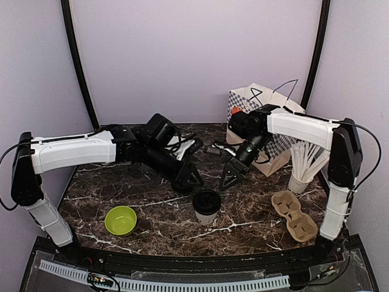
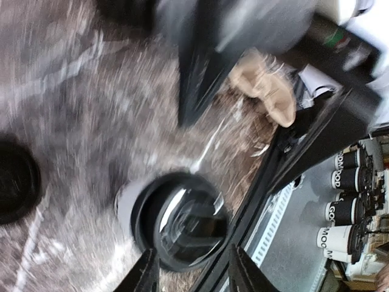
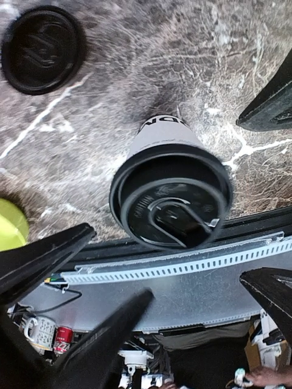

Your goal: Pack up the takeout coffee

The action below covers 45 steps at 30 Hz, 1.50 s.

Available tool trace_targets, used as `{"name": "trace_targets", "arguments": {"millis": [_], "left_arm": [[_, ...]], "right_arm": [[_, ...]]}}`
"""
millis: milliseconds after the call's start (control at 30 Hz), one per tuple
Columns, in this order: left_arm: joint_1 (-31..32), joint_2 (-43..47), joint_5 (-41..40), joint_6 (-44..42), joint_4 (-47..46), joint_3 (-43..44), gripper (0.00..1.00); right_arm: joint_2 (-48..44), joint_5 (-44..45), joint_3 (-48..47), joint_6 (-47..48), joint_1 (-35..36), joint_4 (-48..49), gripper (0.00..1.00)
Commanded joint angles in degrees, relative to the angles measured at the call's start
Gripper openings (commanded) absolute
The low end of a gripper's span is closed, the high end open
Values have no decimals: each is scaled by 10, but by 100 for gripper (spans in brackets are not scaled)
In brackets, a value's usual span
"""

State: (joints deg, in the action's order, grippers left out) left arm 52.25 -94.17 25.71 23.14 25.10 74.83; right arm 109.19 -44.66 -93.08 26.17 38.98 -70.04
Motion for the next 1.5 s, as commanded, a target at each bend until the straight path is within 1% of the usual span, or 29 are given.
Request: {"name": "trace_targets", "arguments": {"millis": [0,67,100,133,167,200,233,333,367,433,467,533,567,600,633,667,700,733,767,800,833,867,900,933,1000,1067,1233,1400,1467], "left_arm": [[-1,26,-23,-103,69,112,43],[-1,36,-59,-125,75,144,49],[-2,44,-96,-134,76,159,80],[-1,47,-120,-136,78,165,94],[-2,53,-171,-137,78,173,97],[-3,52,-199,-139,82,178,98],[-3,49,-252,-152,84,192,98],[-4,19,-303,-206,99,243,99],[-4,16,-318,-217,97,265,99],[-4,11,-323,-225,77,281,99],[-4,13,-324,-242,56,282,99],[-4,16,-366,-246,21,268,99],[-5,15,-429,-240,13,263,99],[-4,8,-450,-226,12,263,99],[-4,4,-436,-241,23,267,99],[-4,-5,-375,-269,30,276,99],[-1,-7,-351,-273,41,277,99],[0,-7,-291,-274,44,270,98],[0,-5,-248,-275,50,264,93],[1,1,-164,-280,52,245,88],[2,3,-130,-283,61,230,81],[7,2,-78,-285,70,225,79],[10,-1,-62,-292,92,216,78],[23,-2,-44,-297,112,212,87],[50,-10,-59,-314,139,200,95],[74,-29,-90,-329,162,199,97],[115,-64,-154,-350,190,204,98],[124,-96,-177,-349,203,214,98],[125,-103,-200,-345,202,215,98]], "right_arm": [[-47,9,-48,47,-4,-60,78],[-70,17,-61,48,-13,-52,78],[-82,24,-67,49,-18,-45,78],[-95,35,-75,49,-23,-38,78],[-108,54,-83,47,-29,-24,78],[-124,75,-88,40,-36,-1,78],[-144,96,-86,33,-42,27,78],[-221,154,-41,8,-70,156,82],[-245,166,-18,-2,-84,205,87],[-288,179,23,-29,-111,288,96],[-296,181,29,-39,-123,306,98],[-296,167,30,-63,-146,318,99],[-296,158,34,-75,-155,325,99],[-298,151,40,-90,-164,336,99],[-300,148,45,-103,-168,347,99],[-302,150,48,-112,-170,352,99],[-304,155,48,-116,-170,352,99],[-307,160,50,-116,-171,351,99],[-311,168,53,-112,-173,350,99],[-316,177,59,-109,-175,351,99],[-323,181,68,-104,-177,352,99],[-327,182,74,-101,-178,353,99],[-330,180,79,-98,-180,352,98],[-332,175,83,-96,-180,349,99],[-333,162,89,-94,-181,344,99],[-335,153,95,-93,-182,343,99],[-337,147,103,-87,-182,338,99],[-342,142,106,-80,-183,332,98],[-343,139,108,-79,-183,330,99]]}}
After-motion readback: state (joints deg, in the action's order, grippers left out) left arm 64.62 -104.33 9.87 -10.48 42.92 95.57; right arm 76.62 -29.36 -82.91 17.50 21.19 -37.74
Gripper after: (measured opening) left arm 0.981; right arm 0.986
